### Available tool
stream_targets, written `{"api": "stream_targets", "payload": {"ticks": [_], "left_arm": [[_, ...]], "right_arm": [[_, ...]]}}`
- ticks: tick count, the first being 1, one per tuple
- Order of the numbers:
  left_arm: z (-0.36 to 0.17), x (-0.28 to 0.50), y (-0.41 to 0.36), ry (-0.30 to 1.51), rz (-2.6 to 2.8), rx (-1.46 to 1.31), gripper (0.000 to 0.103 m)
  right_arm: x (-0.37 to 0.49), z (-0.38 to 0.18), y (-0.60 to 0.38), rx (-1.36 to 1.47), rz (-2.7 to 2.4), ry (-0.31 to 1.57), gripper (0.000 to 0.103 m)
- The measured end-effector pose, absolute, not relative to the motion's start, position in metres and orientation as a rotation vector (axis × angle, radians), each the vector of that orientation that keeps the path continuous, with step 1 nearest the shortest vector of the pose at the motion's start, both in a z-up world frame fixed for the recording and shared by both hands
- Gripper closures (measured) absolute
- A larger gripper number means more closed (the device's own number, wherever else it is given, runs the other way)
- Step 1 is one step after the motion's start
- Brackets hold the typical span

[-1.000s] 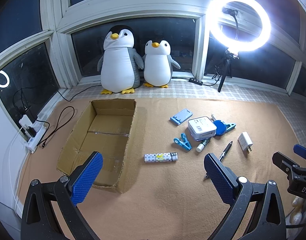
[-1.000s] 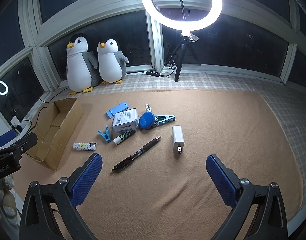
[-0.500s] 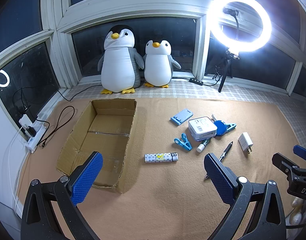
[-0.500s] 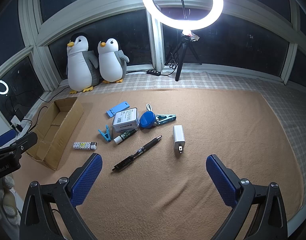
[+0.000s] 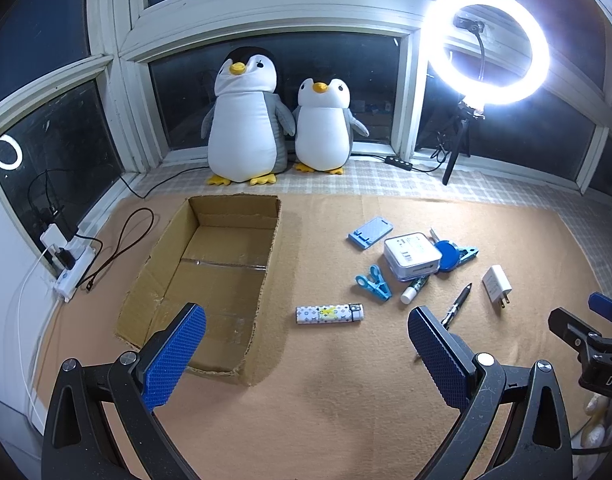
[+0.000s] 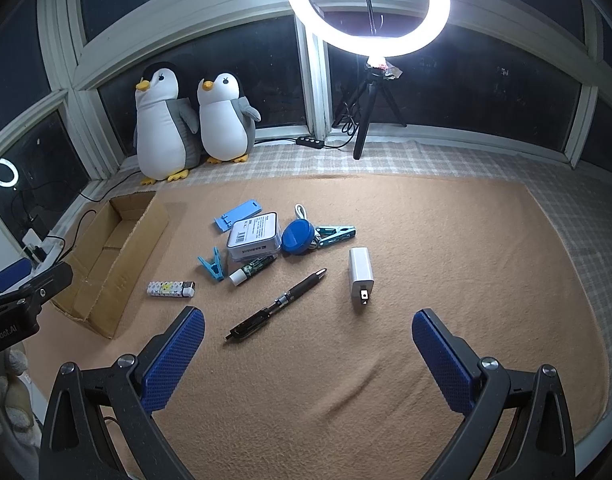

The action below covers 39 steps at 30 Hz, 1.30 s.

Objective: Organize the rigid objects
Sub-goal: 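Move the right gripper to the white charger and close on it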

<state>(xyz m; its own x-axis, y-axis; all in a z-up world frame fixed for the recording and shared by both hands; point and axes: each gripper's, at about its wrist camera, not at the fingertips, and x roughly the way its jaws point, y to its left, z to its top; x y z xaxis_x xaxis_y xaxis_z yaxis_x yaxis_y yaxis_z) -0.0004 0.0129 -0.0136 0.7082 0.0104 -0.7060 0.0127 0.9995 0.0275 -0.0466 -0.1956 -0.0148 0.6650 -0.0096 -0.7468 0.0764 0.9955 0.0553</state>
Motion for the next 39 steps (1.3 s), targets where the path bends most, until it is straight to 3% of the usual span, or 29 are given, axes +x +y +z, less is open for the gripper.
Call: {"api": "stream_targets", "payload": {"ticks": [20,34,39], "left_arm": [[-0.065,0.027,0.160,0.890,0.325,-0.065,0.001],[-0.135,0.062,0.244,1.035,0.434,-0.190,0.030],[-0.154,0.071,0.249,1.079,0.436,-0.192,0.043]], "right_arm": [[-0.031,-0.031,-0.211,0.126,-0.044,0.886,0.000],[-0.023,-0.044,-0.222,0.143,-0.039,0.915,0.001],[-0.015,-0.053,-0.234,0.144,-0.055,0.948,0.010]]}}
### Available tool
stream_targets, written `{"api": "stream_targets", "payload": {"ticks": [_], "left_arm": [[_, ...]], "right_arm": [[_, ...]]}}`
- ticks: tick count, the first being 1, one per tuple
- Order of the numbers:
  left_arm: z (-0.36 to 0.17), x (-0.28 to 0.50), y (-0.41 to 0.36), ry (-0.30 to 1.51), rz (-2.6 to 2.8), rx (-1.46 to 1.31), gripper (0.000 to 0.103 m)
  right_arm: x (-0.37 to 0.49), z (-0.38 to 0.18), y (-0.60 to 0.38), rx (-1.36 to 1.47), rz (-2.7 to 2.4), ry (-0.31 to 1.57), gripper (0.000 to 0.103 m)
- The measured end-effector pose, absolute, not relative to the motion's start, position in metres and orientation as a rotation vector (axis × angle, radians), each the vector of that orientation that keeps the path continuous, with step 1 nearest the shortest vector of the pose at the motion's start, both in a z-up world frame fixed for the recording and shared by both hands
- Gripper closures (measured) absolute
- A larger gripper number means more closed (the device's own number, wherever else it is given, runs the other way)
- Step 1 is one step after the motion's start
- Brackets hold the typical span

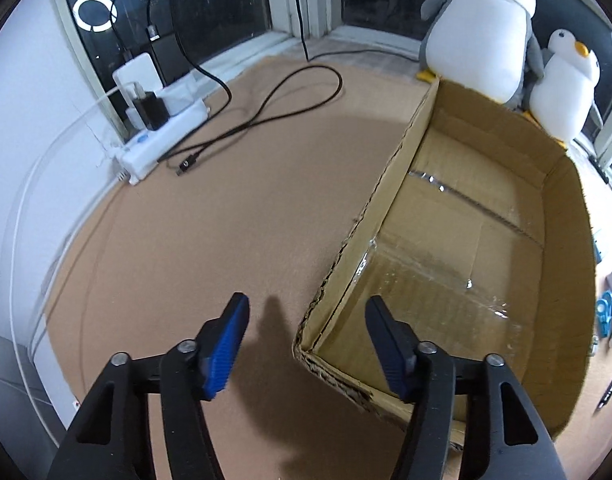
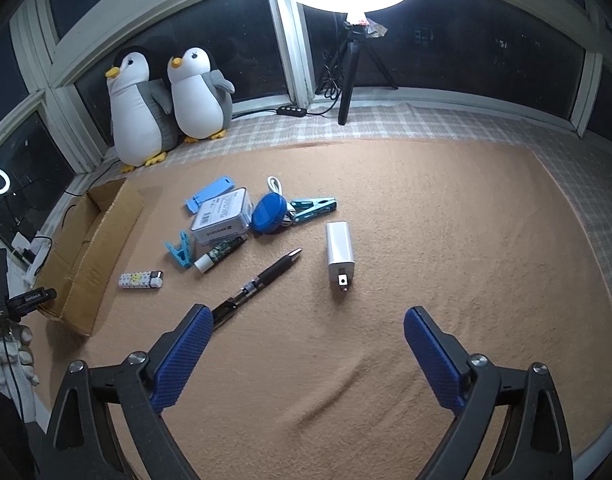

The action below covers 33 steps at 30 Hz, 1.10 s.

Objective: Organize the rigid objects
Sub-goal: 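Move the right gripper to the white charger and close on it, then carry the white charger into the cardboard box and open the right gripper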

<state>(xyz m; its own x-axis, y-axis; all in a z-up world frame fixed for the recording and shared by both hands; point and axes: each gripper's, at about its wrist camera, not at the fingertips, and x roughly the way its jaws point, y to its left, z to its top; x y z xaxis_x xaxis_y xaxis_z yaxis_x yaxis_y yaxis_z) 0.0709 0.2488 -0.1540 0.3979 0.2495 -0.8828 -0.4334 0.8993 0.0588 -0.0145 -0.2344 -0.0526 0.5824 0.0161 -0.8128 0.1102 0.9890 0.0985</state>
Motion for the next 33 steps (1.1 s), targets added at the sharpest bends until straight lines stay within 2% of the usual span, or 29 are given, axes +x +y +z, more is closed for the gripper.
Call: {"api": "stream_targets", "payload": {"ticks": [4,9,12,16,20,25,27,30,33], "left_arm": [[-0.161,0.075,0.251,1.096,0.429,-0.192,0.051],[-0.165,0.080,0.248,1.107,0.419,-0.182,0.059],[-0.165,0.081,0.245,1.106,0.416,-0.168,0.059],[-0.164,0.083,0.242,1.107,0.410,-0.158,0.062],[-0.165,0.083,0.241,1.105,0.409,-0.148,0.063],[-0.165,0.082,0.240,1.100,0.410,-0.147,0.063],[-0.165,0.082,0.240,1.098,0.410,-0.145,0.063],[-0.165,0.082,0.240,1.095,0.411,-0.146,0.063],[-0.165,0.082,0.240,1.095,0.411,-0.146,0.063]], "right_arm": [[-0.004,-0.059,-0.245,0.157,-0.069,0.968,0.012],[0.015,-0.067,-0.250,0.136,-0.072,0.992,0.022],[0.028,-0.074,-0.251,0.116,-0.071,1.014,0.029],[0.047,-0.088,-0.256,0.088,-0.086,1.039,0.032],[0.064,-0.106,-0.257,0.069,-0.084,1.081,0.052],[0.080,-0.126,-0.256,0.049,-0.095,1.123,0.065],[0.084,-0.130,-0.257,0.046,-0.100,1.132,0.075],[0.090,-0.137,-0.258,0.051,-0.103,1.141,0.082],[0.093,-0.139,-0.259,0.049,-0.106,1.137,0.082]]}}
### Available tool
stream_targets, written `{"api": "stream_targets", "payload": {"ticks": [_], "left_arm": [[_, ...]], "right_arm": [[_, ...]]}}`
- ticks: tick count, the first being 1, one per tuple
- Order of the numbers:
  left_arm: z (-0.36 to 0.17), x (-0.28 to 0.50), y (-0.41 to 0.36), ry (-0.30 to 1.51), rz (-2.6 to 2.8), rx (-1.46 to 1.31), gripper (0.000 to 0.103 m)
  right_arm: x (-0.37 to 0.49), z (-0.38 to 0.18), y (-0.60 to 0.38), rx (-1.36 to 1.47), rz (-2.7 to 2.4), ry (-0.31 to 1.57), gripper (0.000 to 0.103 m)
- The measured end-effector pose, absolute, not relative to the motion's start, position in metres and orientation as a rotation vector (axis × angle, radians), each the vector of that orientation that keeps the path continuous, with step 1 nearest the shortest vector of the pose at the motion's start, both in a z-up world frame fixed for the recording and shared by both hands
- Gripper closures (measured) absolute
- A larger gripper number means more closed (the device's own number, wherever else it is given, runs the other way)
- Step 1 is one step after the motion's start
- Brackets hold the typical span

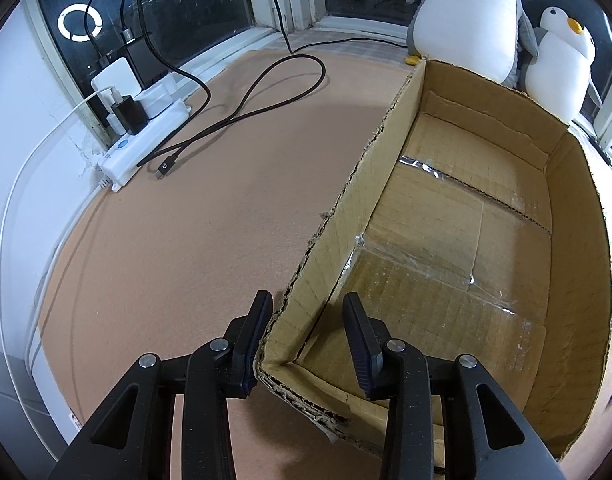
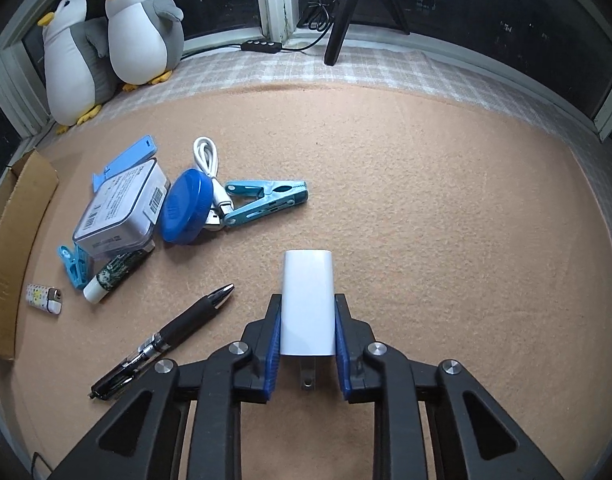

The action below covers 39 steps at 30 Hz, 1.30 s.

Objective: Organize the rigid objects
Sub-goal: 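Carry the white charger into the cardboard box and open the right gripper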

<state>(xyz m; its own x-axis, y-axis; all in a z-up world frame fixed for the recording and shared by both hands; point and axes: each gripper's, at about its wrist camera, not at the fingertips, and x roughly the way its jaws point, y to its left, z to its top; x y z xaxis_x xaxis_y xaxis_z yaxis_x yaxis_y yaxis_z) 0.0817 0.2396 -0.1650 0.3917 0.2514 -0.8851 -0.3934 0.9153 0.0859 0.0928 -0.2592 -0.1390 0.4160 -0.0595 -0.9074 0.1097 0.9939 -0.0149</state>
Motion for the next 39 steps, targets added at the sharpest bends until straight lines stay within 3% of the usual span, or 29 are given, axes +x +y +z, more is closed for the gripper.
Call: {"api": "stream_targets", "payload": {"ticks": [9,18,27,39], "left_arm": [[-0.164,0.082,0.238,1.098,0.417,-0.137,0.063],[-0.163,0.081,0.237,1.112,0.381,-0.144,0.065],[-0.163,0.079,0.236,1.123,0.324,-0.144,0.066],[-0.164,0.073,0.240,1.097,0.268,-0.173,0.066]], "right_arm": [[0.089,-0.131,-0.258,0.043,-0.103,1.125,0.082],[0.073,-0.082,-0.221,0.063,-0.042,1.048,0.082],[0.072,-0.043,-0.102,0.053,0.205,0.984,0.082],[0.088,-0.060,0.059,-0.056,0.433,1.001,0.082]]}}
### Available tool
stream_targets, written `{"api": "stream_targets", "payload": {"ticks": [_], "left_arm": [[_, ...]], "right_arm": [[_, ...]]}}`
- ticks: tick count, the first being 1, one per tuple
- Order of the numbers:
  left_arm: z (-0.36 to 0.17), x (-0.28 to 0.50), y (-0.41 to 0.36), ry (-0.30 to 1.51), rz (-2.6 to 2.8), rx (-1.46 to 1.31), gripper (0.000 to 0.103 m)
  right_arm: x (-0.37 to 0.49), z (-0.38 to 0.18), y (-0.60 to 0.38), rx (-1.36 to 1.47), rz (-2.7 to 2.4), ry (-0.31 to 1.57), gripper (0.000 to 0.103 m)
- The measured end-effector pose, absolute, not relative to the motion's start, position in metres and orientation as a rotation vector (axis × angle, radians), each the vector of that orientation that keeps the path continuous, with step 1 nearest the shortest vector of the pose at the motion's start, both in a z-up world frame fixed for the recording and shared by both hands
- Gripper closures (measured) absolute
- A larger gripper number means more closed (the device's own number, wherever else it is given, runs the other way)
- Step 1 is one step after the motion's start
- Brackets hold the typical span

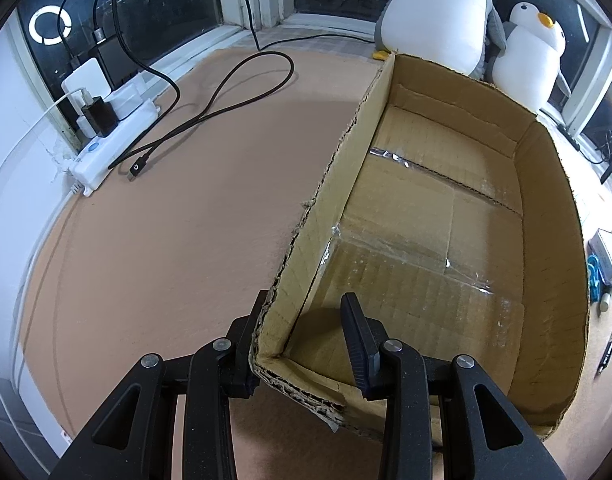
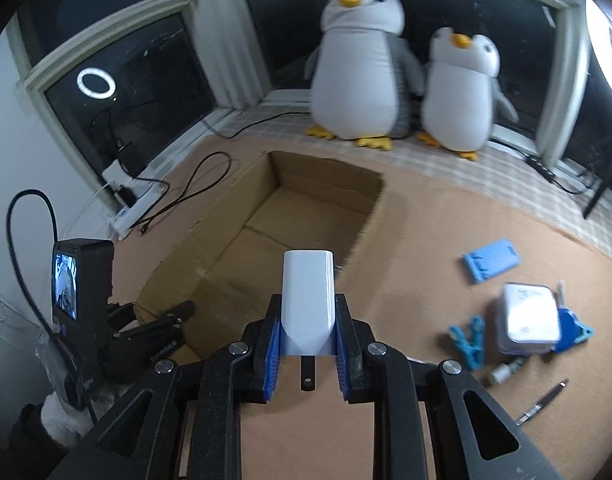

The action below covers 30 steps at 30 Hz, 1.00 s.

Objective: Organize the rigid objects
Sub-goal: 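Carry the white charger into the cardboard box and open the right gripper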

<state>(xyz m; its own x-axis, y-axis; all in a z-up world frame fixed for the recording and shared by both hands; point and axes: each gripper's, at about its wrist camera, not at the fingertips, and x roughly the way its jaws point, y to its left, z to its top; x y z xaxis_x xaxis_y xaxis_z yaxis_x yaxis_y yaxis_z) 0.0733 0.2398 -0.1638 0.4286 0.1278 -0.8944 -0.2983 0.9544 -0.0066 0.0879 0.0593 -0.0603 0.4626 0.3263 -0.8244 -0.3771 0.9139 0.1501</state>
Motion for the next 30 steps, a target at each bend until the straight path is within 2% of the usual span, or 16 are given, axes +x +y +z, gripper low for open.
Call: {"api": "stream_targets", "payload": {"ticks": [9,17,19,21,30], "left_arm": [[-0.165,0.073,0.244,1.084,0.261,-0.197,0.065],[-0.165,0.074,0.244,1.074,0.267,-0.200,0.065],[-0.166,0.074,0.244,1.074,0.267,-0.201,0.065],[-0.165,0.074,0.244,1.073,0.266,-0.199,0.065],[-0.165,0.074,0.244,1.075,0.267,-0.187,0.065]], "right_arm": [[0.106,-0.097,0.114,-0.099,0.498,1.074,0.082],[0.108,-0.117,0.120,-0.120,0.506,1.117,0.082],[0.108,-0.120,0.121,-0.123,0.510,1.118,0.077],[0.108,-0.121,0.120,-0.126,0.492,1.118,0.044],[0.105,-0.102,0.092,-0.020,0.457,1.086,0.043]]}}
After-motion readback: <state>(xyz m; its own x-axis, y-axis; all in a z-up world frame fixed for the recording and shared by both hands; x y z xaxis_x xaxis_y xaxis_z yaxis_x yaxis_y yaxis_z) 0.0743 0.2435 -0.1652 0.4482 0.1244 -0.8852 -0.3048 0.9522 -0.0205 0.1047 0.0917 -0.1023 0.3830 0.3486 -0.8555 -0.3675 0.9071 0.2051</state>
